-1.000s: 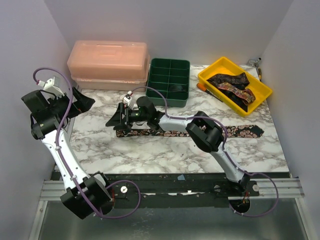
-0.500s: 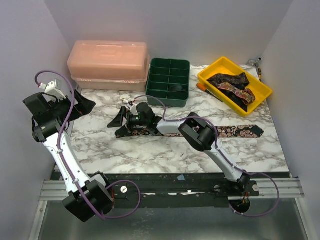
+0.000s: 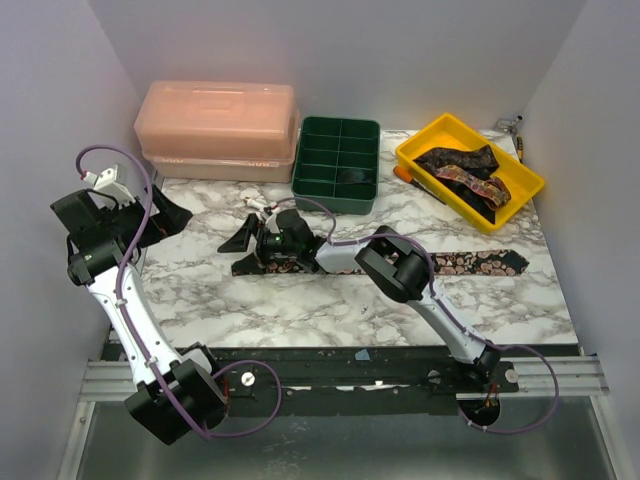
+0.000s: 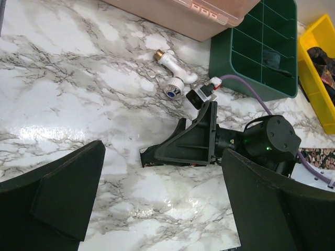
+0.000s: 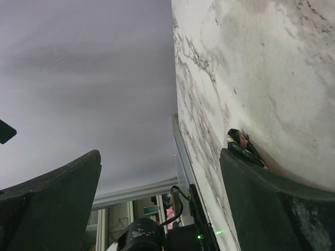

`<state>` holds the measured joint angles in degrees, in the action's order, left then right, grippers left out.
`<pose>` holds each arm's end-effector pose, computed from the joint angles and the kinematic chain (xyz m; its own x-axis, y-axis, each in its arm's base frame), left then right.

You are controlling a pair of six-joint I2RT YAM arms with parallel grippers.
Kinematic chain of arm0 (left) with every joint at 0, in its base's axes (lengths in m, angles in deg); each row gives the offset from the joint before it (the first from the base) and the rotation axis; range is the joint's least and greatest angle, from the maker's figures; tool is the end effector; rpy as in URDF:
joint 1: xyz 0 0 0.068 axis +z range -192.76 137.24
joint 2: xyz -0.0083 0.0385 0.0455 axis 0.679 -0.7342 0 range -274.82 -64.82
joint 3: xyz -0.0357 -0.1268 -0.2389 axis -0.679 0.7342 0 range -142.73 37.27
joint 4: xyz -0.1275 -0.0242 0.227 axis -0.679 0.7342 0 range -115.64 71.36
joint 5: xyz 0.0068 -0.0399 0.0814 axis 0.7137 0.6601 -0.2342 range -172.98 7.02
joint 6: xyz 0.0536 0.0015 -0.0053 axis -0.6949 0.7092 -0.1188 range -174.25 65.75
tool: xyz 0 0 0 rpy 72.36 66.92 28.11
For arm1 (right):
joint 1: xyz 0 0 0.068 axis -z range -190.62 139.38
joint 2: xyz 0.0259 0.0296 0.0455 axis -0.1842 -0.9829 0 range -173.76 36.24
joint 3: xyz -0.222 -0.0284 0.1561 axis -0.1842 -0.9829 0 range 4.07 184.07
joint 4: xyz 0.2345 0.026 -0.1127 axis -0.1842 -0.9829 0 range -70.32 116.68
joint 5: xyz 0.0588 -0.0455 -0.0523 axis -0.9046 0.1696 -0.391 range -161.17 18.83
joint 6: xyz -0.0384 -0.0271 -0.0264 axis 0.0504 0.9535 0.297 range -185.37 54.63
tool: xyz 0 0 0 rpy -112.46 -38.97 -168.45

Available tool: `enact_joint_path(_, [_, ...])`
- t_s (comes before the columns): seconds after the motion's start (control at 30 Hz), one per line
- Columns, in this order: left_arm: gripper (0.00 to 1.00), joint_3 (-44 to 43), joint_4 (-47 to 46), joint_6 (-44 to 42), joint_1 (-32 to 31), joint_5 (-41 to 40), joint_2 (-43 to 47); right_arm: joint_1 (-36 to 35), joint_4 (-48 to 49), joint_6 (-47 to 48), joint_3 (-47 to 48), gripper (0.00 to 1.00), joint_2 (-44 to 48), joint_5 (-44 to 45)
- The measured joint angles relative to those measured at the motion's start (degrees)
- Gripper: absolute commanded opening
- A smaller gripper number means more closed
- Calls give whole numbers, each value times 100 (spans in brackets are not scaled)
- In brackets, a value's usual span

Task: Roll the ties
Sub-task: Roll the tie at the center of the board.

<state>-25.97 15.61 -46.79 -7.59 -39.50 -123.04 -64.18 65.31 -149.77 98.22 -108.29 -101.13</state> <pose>0.1779 0.0953 0.3603 -0.4836 -0.4561 -0.7470 -0.0273 0.8609 -0.5080 0.3066 0.4452 0.0949 -0.9945 0.1048 0.0057 0.0240 0.1748 0.9843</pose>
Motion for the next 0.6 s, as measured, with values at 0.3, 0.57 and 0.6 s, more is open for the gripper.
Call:
enact_joint_path(0.3, [98,-90,391,-907,0,92,-439,66,-597,1176,-15,100,404,-179])
enact_joint_path(0.57, [98,-713,1379,-3220,-452,173,-1604,1473,-1980,3554,-1058,98,2406,-1228])
enact_joint_path(0.6, [98,-691,1440,-3556,-708,136,-1585,1703,-2404,4059,-1130,97,2684,-1303])
